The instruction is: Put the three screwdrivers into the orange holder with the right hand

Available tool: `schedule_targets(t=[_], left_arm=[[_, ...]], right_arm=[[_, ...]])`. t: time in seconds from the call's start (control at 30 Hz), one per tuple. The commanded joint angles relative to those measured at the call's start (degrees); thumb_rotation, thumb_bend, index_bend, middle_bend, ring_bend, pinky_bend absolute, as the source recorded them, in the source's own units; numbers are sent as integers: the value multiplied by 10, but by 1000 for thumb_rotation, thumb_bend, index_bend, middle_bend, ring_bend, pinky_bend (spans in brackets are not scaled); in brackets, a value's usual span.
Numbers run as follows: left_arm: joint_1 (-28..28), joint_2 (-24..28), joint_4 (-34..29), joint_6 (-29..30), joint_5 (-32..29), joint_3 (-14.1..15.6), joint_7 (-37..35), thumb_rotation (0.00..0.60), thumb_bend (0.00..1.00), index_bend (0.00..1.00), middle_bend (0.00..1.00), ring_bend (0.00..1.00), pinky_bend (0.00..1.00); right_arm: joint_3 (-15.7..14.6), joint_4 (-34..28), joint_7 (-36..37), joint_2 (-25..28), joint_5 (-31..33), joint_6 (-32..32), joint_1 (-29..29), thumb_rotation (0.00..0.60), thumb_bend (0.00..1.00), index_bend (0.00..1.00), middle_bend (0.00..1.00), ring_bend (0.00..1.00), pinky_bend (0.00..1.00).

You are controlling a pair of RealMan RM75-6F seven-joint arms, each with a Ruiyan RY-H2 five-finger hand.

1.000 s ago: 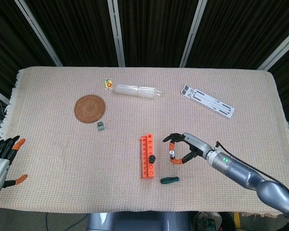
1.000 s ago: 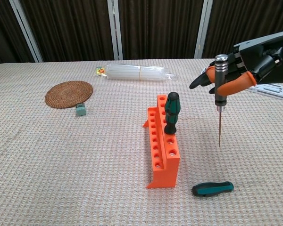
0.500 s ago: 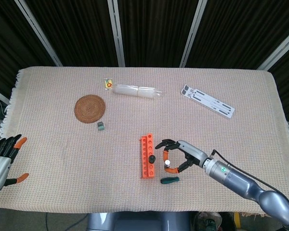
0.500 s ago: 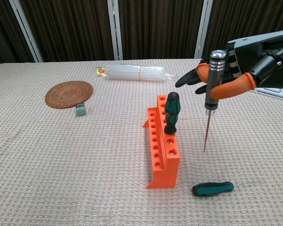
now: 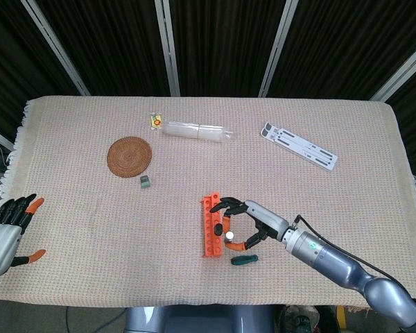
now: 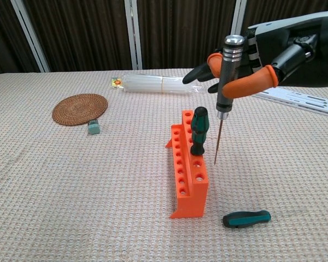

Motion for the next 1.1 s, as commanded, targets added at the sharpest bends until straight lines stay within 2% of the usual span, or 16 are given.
schedule_targets(t=[0.03,0.67,1.1], left_arm=[[0,0,0,-1,-1,0,0,600,21,43,0,0,0],[-3,-2,5,-7,-2,4,-8,600,22,43,0,0,0],[-6,-5,9,-12,-5,5,-10,600,20,43,0,0,0]], right_arm=[[-11,-3,6,0,-5,12,9,600,261,617,195,0,0],[-75,-12,48,7,-34,72,45,600,261,617,194,0,0],[-100,-9,78,9,-55,105,66,600,262,617,185,0,0]])
